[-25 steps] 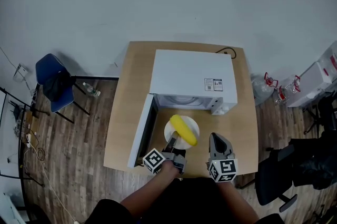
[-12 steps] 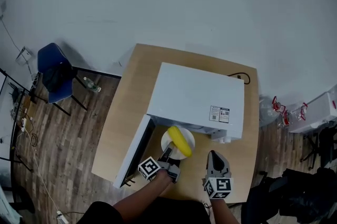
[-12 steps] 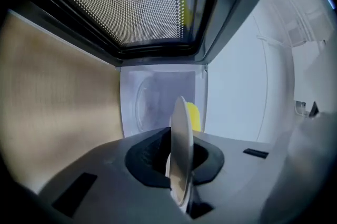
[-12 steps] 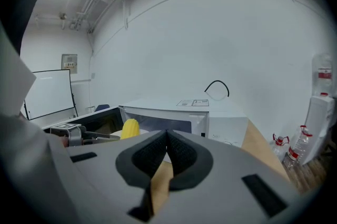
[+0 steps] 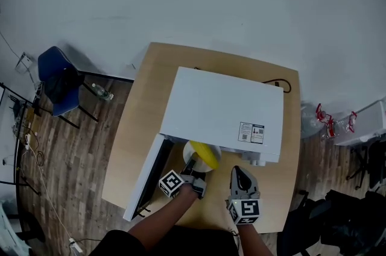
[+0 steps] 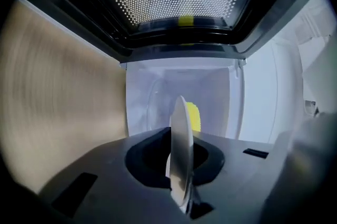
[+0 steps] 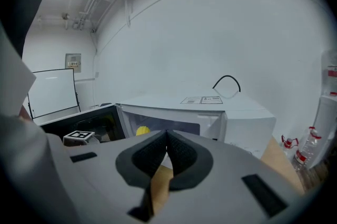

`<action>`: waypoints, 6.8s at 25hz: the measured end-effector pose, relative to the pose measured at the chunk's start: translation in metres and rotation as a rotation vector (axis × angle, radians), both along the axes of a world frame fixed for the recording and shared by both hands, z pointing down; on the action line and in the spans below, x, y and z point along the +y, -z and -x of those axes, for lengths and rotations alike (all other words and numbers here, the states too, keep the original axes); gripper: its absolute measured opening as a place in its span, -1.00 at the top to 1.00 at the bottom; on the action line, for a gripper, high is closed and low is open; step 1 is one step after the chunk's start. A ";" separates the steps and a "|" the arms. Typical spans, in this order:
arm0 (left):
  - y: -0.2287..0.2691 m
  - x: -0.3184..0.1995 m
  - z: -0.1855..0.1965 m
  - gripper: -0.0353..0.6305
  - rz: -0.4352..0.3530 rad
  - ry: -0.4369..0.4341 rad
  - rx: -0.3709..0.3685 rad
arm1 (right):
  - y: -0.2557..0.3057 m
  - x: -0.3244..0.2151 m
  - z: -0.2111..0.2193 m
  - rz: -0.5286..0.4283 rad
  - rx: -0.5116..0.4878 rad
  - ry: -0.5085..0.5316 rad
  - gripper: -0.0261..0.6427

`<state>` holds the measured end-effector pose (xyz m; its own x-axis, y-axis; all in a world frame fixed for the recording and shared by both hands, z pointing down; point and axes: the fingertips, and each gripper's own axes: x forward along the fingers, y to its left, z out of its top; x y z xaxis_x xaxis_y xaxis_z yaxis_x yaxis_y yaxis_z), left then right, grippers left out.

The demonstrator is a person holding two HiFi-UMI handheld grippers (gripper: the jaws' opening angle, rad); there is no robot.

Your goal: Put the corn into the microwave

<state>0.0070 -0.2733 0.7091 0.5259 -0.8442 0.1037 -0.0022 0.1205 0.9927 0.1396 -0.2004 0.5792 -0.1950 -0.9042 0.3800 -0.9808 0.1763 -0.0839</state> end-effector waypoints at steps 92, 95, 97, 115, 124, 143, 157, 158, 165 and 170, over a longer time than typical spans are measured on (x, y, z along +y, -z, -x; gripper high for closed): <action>-0.055 -0.008 -0.019 0.82 0.139 0.001 -0.048 | -0.037 0.046 0.003 0.103 -0.052 0.025 0.74; -0.055 -0.014 -0.023 0.82 0.142 0.002 -0.049 | -0.038 0.045 0.002 0.111 -0.054 0.022 0.74; -0.055 -0.017 -0.024 0.83 0.140 0.005 -0.053 | -0.040 0.046 0.002 0.118 -0.062 0.021 0.74; -0.061 -0.017 -0.006 0.54 0.102 0.011 -0.120 | -0.043 0.040 -0.003 0.108 -0.052 0.037 0.74; -0.046 -0.012 -0.008 0.68 0.086 -0.030 -0.202 | -0.044 0.049 0.003 0.108 -0.057 0.038 0.74; -0.052 -0.042 -0.037 0.82 0.125 -0.098 -0.279 | -0.047 0.049 -0.009 0.118 -0.058 0.021 0.74; -0.049 -0.054 -0.044 0.83 0.108 -0.097 -0.281 | -0.044 0.050 -0.016 0.112 -0.061 0.004 0.74; -0.050 -0.054 -0.044 0.83 0.108 -0.097 -0.273 | -0.043 0.051 -0.016 0.110 -0.060 0.003 0.74; -0.033 -0.041 -0.045 0.83 0.089 -0.137 -0.284 | -0.026 0.060 -0.022 0.076 -0.048 -0.027 0.74; -0.010 -0.001 -0.028 0.83 0.077 -0.146 -0.268 | -0.005 0.080 -0.020 0.033 -0.043 -0.058 0.74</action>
